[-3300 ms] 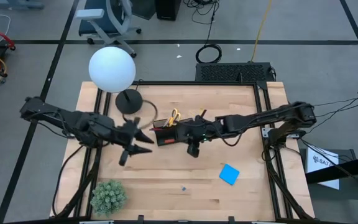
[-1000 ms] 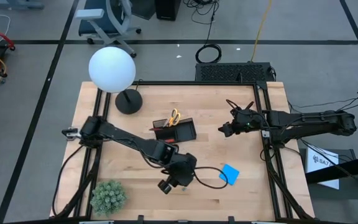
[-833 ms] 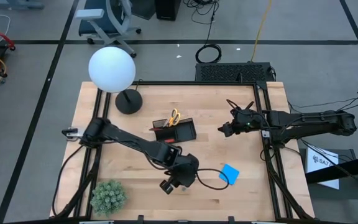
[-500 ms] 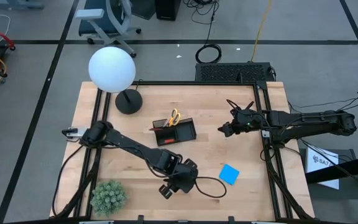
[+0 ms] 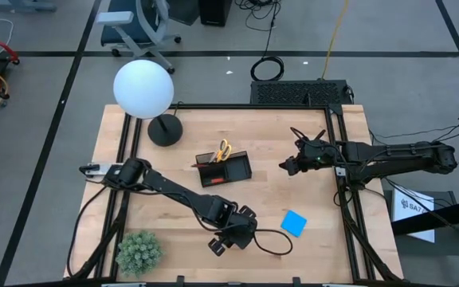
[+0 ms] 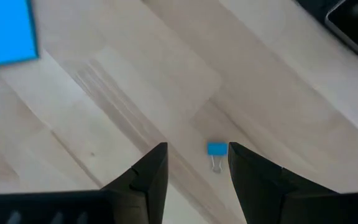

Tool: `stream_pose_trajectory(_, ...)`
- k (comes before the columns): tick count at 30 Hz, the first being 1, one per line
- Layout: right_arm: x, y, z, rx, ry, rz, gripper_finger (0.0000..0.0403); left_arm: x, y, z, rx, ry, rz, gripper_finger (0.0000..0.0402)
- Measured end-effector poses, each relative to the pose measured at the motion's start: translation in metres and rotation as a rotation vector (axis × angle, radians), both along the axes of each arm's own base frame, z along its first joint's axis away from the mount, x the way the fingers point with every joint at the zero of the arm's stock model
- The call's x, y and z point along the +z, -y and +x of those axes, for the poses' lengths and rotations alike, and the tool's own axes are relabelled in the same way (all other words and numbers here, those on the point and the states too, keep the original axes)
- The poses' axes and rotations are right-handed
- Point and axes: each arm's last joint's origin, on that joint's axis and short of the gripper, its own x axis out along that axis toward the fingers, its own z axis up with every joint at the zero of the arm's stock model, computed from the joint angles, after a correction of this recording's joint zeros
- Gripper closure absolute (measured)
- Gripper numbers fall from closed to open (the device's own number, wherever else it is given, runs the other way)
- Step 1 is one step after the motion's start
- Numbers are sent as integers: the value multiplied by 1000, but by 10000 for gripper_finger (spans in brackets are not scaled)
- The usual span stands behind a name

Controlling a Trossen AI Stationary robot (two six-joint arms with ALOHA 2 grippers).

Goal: Pick and place office supplies into organizer
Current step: Put the blue clip into the black organizer

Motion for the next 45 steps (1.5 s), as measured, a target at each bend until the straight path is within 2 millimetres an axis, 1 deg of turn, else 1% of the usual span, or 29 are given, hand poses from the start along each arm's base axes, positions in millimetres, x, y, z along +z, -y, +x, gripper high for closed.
stream_pose_trajectory(7, 0, 0, 0, 2, 1, -3, 273, -14, 3, 2, 3, -42, -30, 241)
stream_pose_trajectory(16, 0, 0, 0, 2, 0, -4, 273, -20, 9, 4, 9, -42, -48, 241)
stream_pose_trajectory(22, 0, 0, 0, 2, 0, -5, 273, -29, 9, 4, 9, -46, -56, 241)
stream_pose_trajectory(31, 0, 0, 0, -1, 1, -2, 273, -50, 4, -6, 41, -126, -29, 241)
stream_pose_trajectory(45, 0, 0, 0, 0, 1, -3, 273, -51, 0, -2, 7, -81, -26, 241)
